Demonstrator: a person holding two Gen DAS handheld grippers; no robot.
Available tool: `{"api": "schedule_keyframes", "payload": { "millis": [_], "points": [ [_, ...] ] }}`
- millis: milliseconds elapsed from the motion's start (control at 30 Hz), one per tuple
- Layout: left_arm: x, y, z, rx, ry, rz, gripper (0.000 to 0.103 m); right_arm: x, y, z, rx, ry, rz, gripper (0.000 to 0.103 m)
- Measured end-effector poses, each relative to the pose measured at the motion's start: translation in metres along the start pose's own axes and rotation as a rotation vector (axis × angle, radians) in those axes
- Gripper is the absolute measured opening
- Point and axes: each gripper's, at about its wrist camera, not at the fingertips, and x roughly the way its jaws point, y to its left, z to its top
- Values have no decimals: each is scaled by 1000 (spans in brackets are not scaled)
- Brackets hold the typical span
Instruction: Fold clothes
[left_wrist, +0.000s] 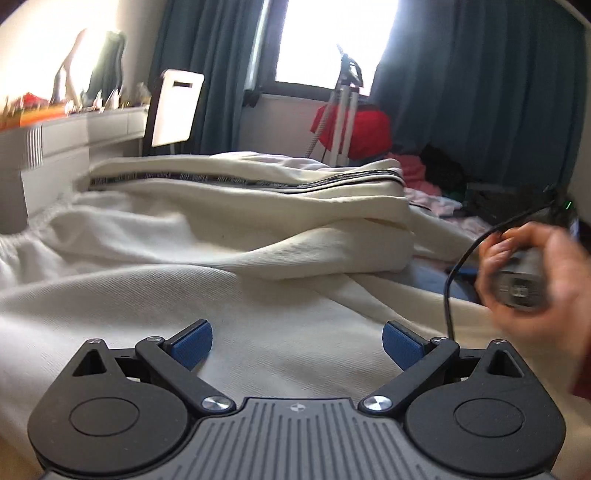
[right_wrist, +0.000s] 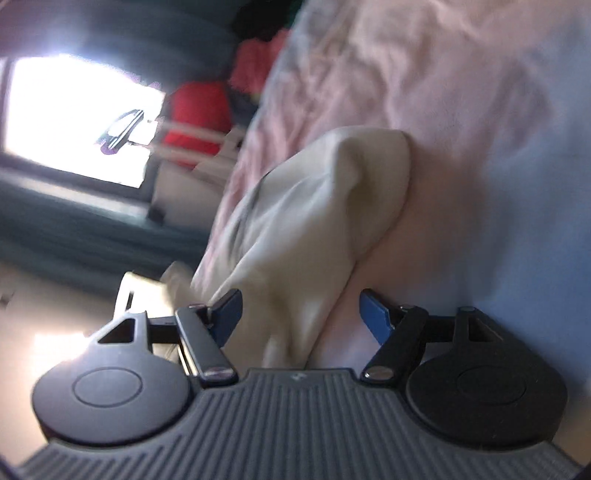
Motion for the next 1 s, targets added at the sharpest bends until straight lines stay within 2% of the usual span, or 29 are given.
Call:
{"api": "schedule_keyframes", "payload": {
  "millis": [67, 100, 133, 167, 267, 333, 400, 600, 700, 800, 867, 933, 1000],
  "points": [
    [6, 5, -2, -22, -15, -7, 100, 14, 4, 10, -16, -60, -1, 68],
    [10, 7, -3, -28, -24, -11, 101, 20, 9, 15, -36, -83, -16, 62],
    [13, 6, -5, -26, -27, -14, 102, 25, 15, 21, -77, -101, -59, 40],
    [16, 5, -6, -17, -25, -9, 103, 28, 19, 27, -104, -100, -93, 29],
    [20, 3, -7, 4, -26, 1, 103, 25, 31, 44, -180, -127, -150, 19],
    [20, 5, -8, -5, -31, -7, 103, 6, 44, 56, -267, -200, -187, 18],
    [19, 7, -7, -19, -32, -12, 103, -18, 49, 78, -298, -259, -216, 18],
    [16, 9, -6, -26, -33, -11, 103, -106, 46, 170, -386, -474, -356, 17],
    [16, 9, -6, -26, -33, -14, 103, -136, 39, 216, -375, -436, -409, 17],
    [17, 9, -6, -27, -29, -15, 103, -156, 51, 225, -456, -480, -328, 17],
    [17, 9, -6, -25, -26, -14, 103, -162, 53, 212, -593, -521, -295, 17],
    [17, 8, -6, -20, -24, -11, 103, -164, 32, 205, -629, -520, -317, 18],
    [17, 8, -6, -17, -22, -9, 103, -166, -6, 203, -554, -484, -339, 18]
  ]
}}
